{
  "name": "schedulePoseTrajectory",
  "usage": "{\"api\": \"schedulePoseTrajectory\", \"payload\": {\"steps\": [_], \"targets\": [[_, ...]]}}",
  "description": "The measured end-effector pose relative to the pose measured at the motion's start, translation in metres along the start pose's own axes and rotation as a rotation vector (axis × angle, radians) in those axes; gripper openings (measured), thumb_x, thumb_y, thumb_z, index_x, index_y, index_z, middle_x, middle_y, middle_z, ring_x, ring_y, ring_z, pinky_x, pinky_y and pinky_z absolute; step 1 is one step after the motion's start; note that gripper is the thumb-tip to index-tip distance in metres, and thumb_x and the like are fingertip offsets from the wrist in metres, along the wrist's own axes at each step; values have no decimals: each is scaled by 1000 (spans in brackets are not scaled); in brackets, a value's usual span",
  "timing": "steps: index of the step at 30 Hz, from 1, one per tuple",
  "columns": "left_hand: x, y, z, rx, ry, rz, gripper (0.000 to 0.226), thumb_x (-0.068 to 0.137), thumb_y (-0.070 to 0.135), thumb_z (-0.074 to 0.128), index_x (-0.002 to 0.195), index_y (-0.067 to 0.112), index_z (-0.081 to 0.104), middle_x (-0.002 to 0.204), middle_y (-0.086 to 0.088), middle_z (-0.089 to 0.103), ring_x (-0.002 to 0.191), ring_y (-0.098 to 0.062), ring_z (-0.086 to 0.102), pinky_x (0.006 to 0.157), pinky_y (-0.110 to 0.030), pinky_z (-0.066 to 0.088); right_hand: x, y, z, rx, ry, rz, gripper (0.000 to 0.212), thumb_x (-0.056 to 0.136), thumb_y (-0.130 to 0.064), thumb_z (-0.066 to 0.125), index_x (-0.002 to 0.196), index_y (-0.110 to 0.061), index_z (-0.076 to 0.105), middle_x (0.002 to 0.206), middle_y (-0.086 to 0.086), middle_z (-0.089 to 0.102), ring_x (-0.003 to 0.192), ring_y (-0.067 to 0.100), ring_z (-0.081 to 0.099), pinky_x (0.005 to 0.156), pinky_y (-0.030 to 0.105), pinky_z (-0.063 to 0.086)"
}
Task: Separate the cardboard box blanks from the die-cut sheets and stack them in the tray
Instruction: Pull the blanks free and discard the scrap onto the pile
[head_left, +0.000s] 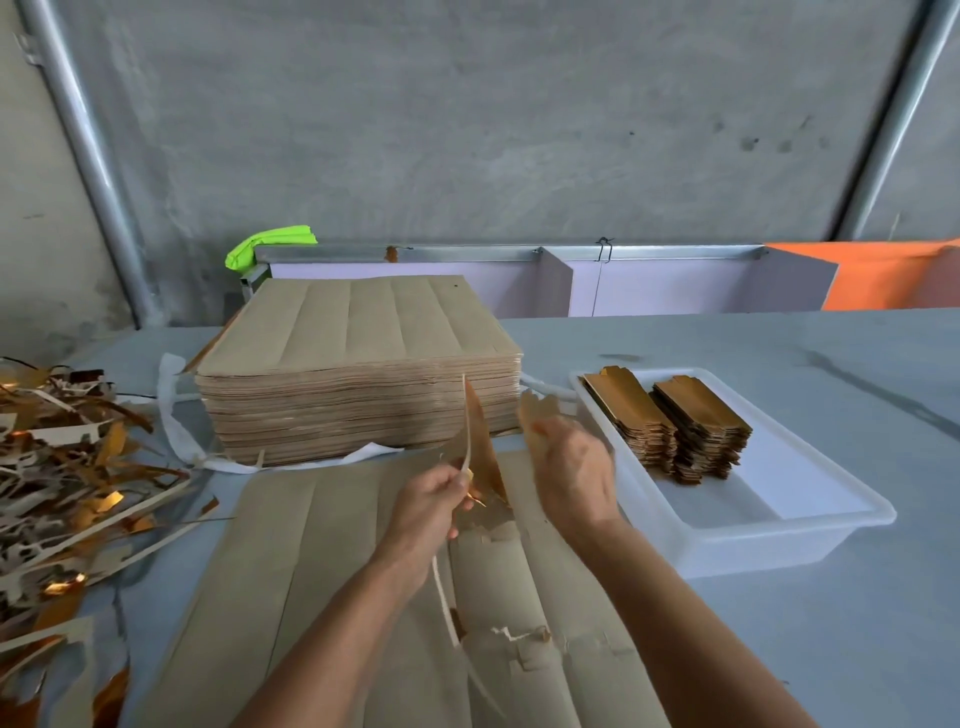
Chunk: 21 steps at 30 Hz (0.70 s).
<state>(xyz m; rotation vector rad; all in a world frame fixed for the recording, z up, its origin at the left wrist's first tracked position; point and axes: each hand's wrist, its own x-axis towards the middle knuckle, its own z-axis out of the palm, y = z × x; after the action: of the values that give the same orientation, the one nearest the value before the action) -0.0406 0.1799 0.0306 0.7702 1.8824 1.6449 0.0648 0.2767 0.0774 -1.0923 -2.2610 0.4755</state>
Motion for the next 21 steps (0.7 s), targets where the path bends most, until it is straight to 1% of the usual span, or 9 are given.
{"api": "schedulePoseTrajectory", "payload": {"steps": [2,5,8,10,13,16,18,20,21], "targets": [[-2,5,3,-110,-101,-4,24,98,16,48,79,8,59,89,-7,65,86,-15,58,68,-29,48,2,-6,11,153,-147,-10,21,96,-14,44,104,-8,62,101,11,67,88,25,62,75,32,49],[-3,10,5,-374,-220,-62,25,99,10,41,77,9,55,78,-3,63,82,-17,60,82,-38,50,4,-4,19,393,-281,18,26,91,-31,57,109,-15,65,98,1,68,89,17,64,80,28,52],[2,6,6,-505,-283,-110,32,99,7,38,70,11,52,70,0,58,68,-9,61,88,-46,49,6,4,23,555,-342,74,24,87,-34,65,103,-16,69,95,0,71,89,15,66,84,33,55],[4,4,5,-515,-309,-125,32,99,8,38,69,10,49,73,-2,57,69,-9,61,92,-49,49,6,12,24,629,-372,78,22,86,-32,67,101,-15,70,94,2,71,88,17,67,82,33,56],[7,2,6,-550,-305,-166,30,99,7,37,70,10,46,82,-11,58,77,-20,60,90,-51,49,7,23,27,647,-373,83,16,89,-18,62,102,-16,71,94,-1,69,90,15,65,74,23,51],[7,0,8,-548,-267,-192,30,99,7,36,71,12,44,92,-18,60,87,-27,61,88,-52,48,7,27,32,590,-311,112,28,89,-5,52,97,-19,74,88,-4,68,83,9,61,65,15,43],[7,-1,9,-530,-258,-189,30,99,7,36,70,12,44,95,-19,63,94,-29,61,88,-53,48,9,26,35,606,-280,150,19,89,-16,56,86,-16,75,80,0,68,75,11,61,63,18,45],[7,0,10,-507,-263,-194,31,99,7,36,69,12,45,98,-19,67,98,-29,62,89,-52,49,11,22,35,649,-284,218,29,85,-36,64,80,-9,71,76,8,69,69,16,61,60,24,45],[7,1,11,-492,-263,-196,32,99,6,37,68,11,45,99,-19,68,99,-28,62,88,-52,49,13,22,36,659,-286,259,33,83,-39,65,79,-7,69,76,11,70,68,17,61,60,27,46]]}}
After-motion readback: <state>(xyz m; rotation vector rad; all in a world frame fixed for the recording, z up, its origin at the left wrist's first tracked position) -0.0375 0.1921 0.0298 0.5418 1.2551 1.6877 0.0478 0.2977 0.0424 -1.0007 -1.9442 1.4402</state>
